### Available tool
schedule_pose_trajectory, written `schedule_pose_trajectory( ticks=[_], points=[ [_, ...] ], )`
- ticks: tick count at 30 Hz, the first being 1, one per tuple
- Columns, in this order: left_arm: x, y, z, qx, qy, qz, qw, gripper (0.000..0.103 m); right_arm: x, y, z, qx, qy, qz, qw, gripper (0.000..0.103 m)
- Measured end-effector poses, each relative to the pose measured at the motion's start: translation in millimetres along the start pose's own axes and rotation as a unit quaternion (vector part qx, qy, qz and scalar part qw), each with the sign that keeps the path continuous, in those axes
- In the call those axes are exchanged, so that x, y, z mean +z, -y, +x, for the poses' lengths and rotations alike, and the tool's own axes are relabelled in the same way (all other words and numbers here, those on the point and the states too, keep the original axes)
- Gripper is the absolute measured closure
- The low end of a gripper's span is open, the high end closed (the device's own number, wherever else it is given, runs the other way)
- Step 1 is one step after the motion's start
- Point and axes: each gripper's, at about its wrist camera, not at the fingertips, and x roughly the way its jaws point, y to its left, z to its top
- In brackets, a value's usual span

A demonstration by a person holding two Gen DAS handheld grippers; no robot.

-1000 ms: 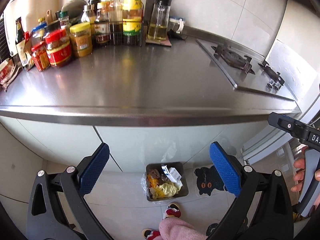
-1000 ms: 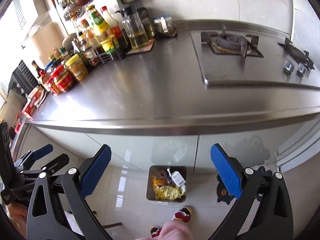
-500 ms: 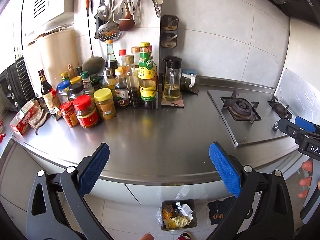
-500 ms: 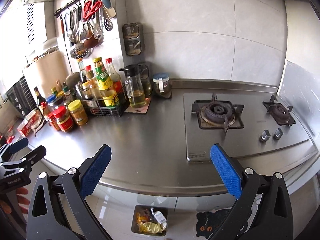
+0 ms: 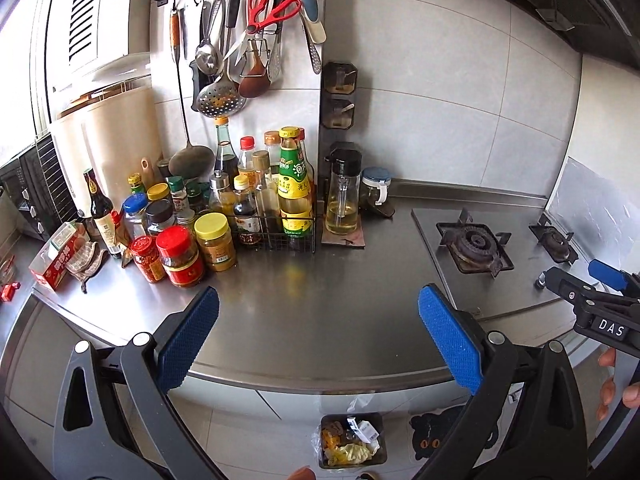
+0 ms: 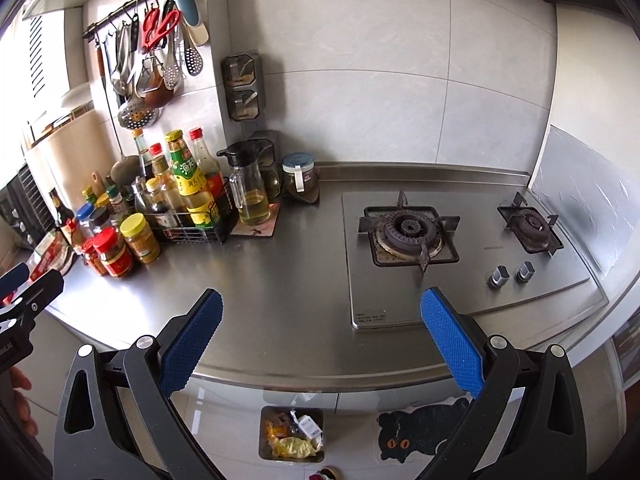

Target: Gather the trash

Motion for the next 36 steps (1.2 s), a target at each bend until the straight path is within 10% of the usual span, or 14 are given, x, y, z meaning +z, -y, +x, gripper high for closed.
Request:
schedule_pose_trajectory(
  ticks=[36],
  points=[
    [13,14,-5,-0.011,-0.005,0.014,0.9998,0.008,12,-13,-23,0.003,0.015,-0.011,1.0,0.003]
  ],
)
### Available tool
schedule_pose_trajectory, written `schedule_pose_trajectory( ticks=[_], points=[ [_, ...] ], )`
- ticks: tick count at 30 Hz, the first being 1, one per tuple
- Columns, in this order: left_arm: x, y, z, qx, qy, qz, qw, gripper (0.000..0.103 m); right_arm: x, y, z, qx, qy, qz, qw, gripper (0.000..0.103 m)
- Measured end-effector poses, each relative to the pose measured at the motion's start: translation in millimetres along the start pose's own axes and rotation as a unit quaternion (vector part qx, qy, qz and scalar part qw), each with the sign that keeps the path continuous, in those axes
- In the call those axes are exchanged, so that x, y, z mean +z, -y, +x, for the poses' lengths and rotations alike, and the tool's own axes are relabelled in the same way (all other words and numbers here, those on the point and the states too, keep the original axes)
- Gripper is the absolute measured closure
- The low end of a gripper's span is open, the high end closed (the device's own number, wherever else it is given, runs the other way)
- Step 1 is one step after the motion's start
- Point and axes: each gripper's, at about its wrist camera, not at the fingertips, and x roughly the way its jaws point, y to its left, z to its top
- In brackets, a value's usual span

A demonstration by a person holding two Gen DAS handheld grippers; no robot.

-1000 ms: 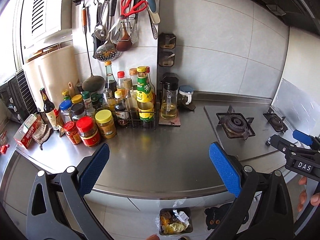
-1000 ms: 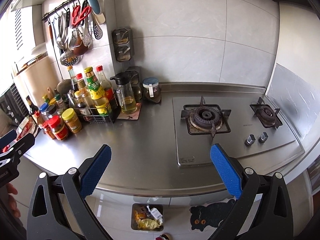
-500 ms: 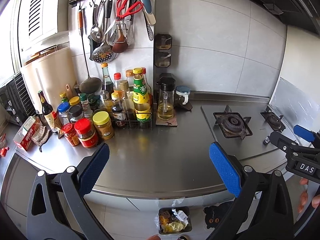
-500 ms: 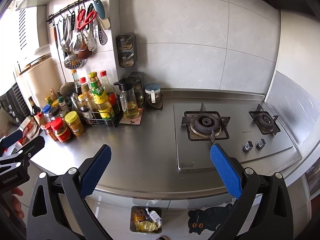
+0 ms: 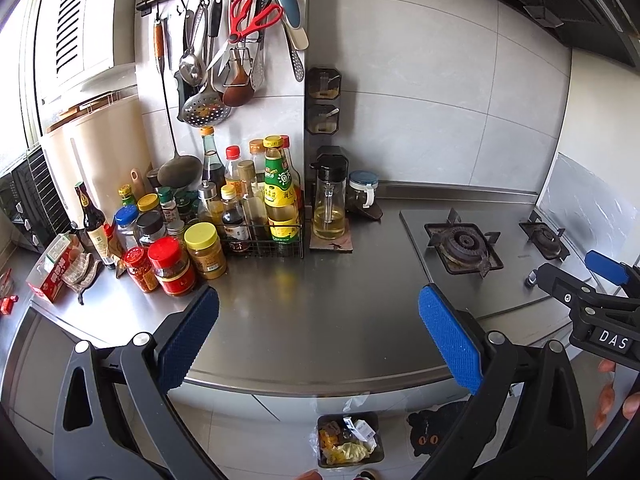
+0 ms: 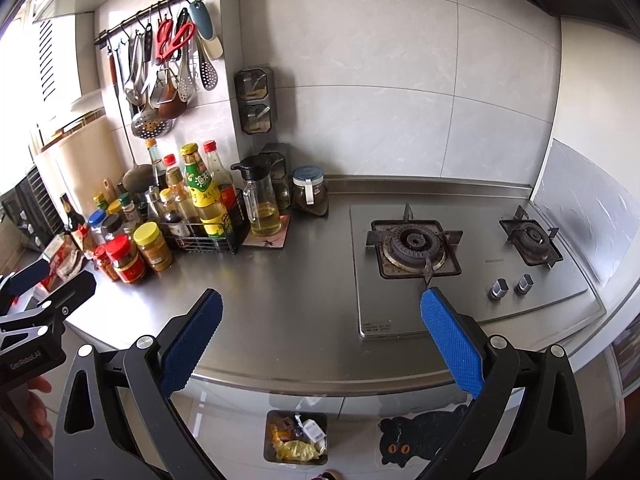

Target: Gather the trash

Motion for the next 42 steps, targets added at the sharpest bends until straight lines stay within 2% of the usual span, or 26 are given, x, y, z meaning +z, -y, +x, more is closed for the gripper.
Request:
schedule_pose_trajectory(
  ticks=[42],
  points=[
    [-2,-8,10,0.008,-0.004,-0.005,0.9999,0.008,2,-4,7,-0.004,-0.004,0.002,1.0,0.003]
  ],
)
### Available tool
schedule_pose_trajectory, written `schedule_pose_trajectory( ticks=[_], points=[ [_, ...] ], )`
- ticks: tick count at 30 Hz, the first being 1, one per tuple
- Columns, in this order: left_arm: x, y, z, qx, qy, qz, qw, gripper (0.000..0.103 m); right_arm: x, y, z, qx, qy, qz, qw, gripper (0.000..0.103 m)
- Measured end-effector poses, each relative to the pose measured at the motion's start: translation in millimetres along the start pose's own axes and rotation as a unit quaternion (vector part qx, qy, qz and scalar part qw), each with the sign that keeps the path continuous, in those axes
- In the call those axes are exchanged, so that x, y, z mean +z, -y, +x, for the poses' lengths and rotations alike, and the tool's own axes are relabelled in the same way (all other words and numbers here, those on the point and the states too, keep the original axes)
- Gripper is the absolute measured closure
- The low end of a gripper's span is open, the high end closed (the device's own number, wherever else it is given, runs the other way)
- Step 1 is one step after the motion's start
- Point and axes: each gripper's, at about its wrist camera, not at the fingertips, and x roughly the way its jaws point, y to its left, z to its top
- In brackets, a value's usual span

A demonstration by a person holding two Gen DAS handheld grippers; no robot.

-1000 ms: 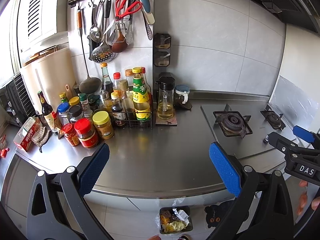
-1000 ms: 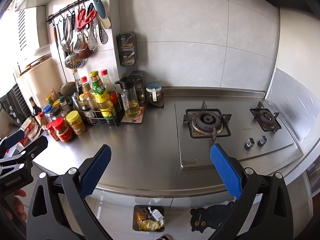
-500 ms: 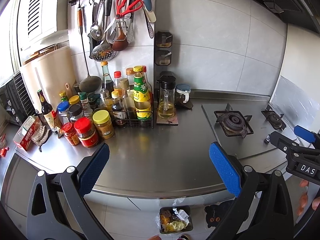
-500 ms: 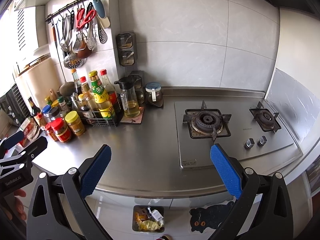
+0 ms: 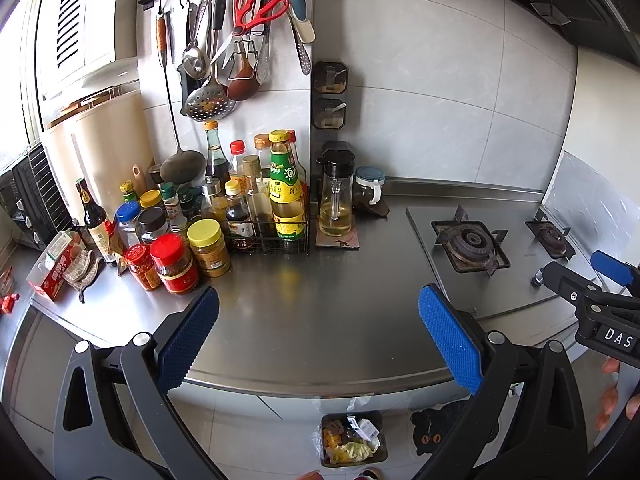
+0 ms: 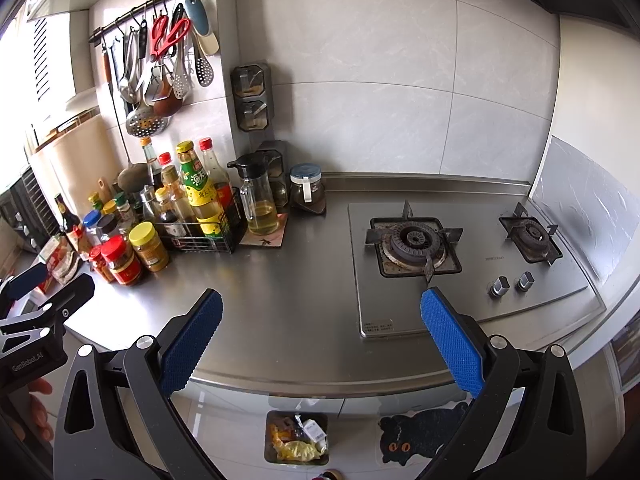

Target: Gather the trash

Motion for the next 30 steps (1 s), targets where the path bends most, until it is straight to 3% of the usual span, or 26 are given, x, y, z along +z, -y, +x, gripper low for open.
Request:
schedule_pose_trajectory(
  ticks=[30],
  points=[
    [-0.1,2.1,-2.0,0.007,0.001,0.002,1.0,0.008,0.2,2.9,2.3,-0.001,-0.001,0.004,1.0,0.003]
  ],
)
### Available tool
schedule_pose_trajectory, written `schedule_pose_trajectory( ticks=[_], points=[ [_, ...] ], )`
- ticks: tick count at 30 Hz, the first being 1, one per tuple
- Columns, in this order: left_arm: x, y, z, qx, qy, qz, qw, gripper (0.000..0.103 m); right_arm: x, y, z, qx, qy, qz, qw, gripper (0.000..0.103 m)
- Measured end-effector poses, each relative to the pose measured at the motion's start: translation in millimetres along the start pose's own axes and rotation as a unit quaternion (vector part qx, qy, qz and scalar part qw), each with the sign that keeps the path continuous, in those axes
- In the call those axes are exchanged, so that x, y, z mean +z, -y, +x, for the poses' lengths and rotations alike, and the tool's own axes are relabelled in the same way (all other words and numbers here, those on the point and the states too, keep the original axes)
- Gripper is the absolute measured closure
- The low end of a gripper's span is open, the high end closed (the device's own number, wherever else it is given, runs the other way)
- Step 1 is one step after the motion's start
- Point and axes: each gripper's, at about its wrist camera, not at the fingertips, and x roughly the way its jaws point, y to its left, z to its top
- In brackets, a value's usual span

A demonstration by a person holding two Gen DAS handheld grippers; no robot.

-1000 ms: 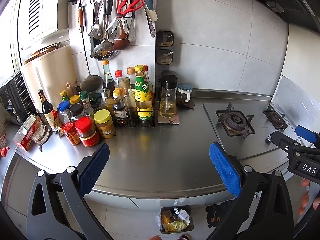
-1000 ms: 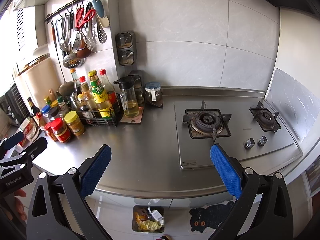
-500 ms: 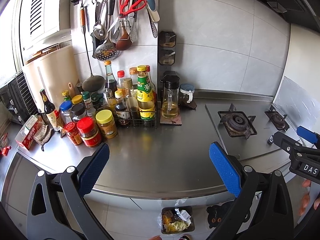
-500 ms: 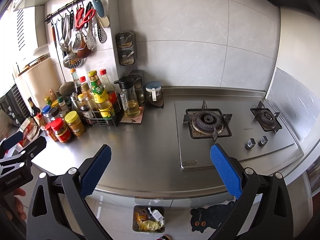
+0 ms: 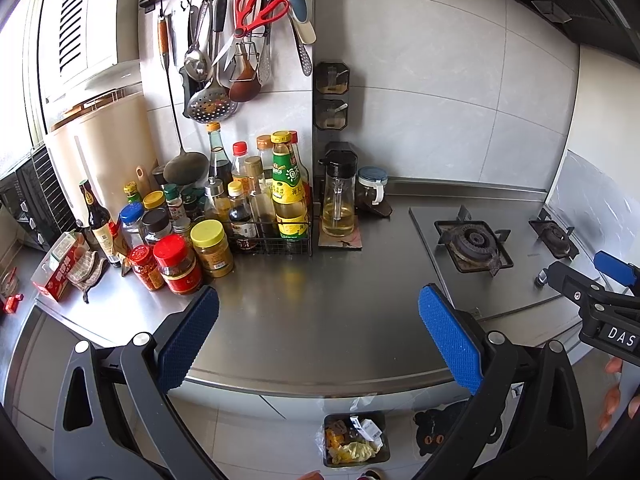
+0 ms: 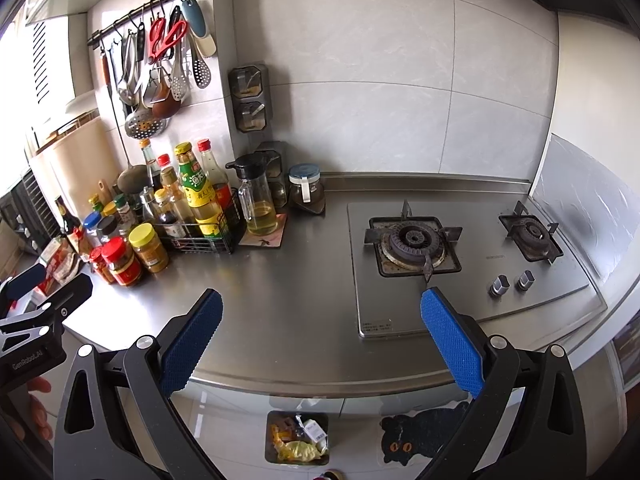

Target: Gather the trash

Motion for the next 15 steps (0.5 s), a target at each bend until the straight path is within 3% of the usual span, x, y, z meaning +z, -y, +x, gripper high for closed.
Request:
schedule_pose_trajectory(
  ticks=[8,15],
  points=[
    [2.2,1.0,-1.9,0.024,0.007,-0.002,0.9997,0.008,-1.7,3.1,0.9,0.0,-0.001,0.007,1.0,0.003],
    [1.5,1.8,1.1,0.014,-0.003,0.004,0.9999,0.008,-3.3,3.9,2.8,0.002,-0.003,0.012,1.0,0.003]
  ],
)
